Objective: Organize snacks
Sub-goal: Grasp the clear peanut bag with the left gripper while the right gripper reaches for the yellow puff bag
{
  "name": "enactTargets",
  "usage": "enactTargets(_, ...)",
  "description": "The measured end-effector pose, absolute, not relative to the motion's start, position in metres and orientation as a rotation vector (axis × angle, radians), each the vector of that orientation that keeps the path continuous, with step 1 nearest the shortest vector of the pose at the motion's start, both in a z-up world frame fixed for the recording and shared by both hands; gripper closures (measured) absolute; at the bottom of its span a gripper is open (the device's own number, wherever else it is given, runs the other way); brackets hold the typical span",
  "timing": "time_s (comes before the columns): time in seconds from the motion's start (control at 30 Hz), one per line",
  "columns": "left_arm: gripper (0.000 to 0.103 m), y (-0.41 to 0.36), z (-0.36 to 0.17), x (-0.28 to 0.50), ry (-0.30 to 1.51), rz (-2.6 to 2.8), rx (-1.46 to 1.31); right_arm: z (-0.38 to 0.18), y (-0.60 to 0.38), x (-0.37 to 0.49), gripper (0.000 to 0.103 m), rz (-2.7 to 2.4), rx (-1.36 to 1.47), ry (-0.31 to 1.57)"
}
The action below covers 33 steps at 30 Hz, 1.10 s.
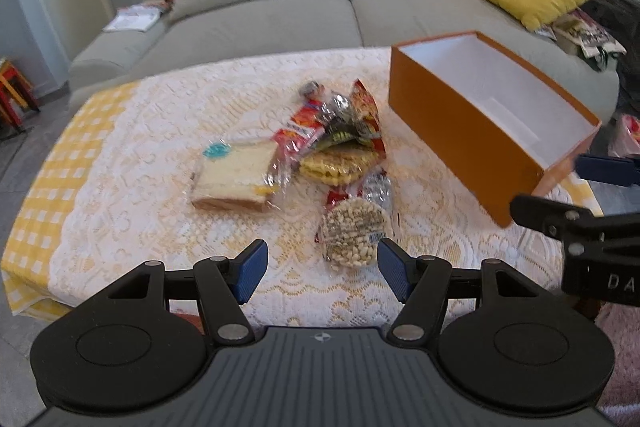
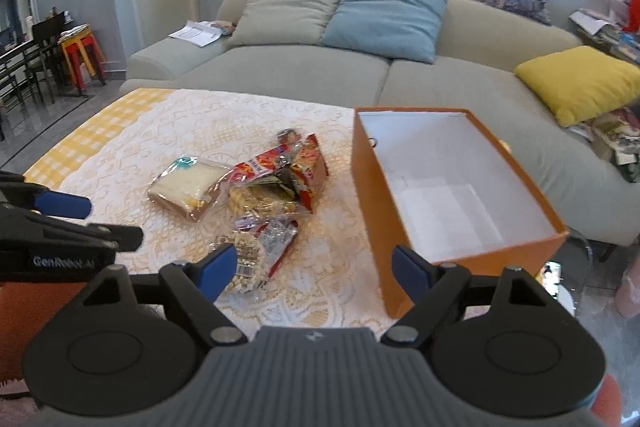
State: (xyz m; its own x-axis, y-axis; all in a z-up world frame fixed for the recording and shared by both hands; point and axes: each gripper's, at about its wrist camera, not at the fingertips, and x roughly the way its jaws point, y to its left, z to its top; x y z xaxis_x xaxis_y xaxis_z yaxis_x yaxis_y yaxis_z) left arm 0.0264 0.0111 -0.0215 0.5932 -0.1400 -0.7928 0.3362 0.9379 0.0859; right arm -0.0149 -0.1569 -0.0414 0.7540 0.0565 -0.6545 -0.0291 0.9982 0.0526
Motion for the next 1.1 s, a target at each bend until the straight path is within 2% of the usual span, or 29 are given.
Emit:
enactTargets(0.17,0.028,0.016,-0.034,0.041,0.955,-0.352,0.198,-0.055,-0.149,0.004,0.040,0.171,0.066,0.749)
enactTargets(0.33,0.028,0.026,-0.046,0.064,1.010,-0.365,0.087,-0.078,-0.143,0.027,0.061,0.223,0.032,0.800)
enactTargets(0.4,0.029,0.029,-0.052,0.075,1.031,-0.367,0.038,-0.087,-0.144,0.037,0.067,0.225,0.026,0.827)
enactTargets(0.57,0.028,0.024,-0.071,0.096,1.055,-0.386,0.002,-0.108,-0.144,0.060,0.073,0.238,0.030,0.870)
enactTargets(0.97,0.028,0.024,-0.130,0.138,1.194,-0.386,-0.115,-0.150,-0.138,0.103,0.076,0.272,0.057,0.938)
enactTargets(1.1,0.028,0.024,-0.142,0.148,1.223,-0.376,-0.136,-0.162,-0.138,0.111,0.088,0.263,0.053,0.967)
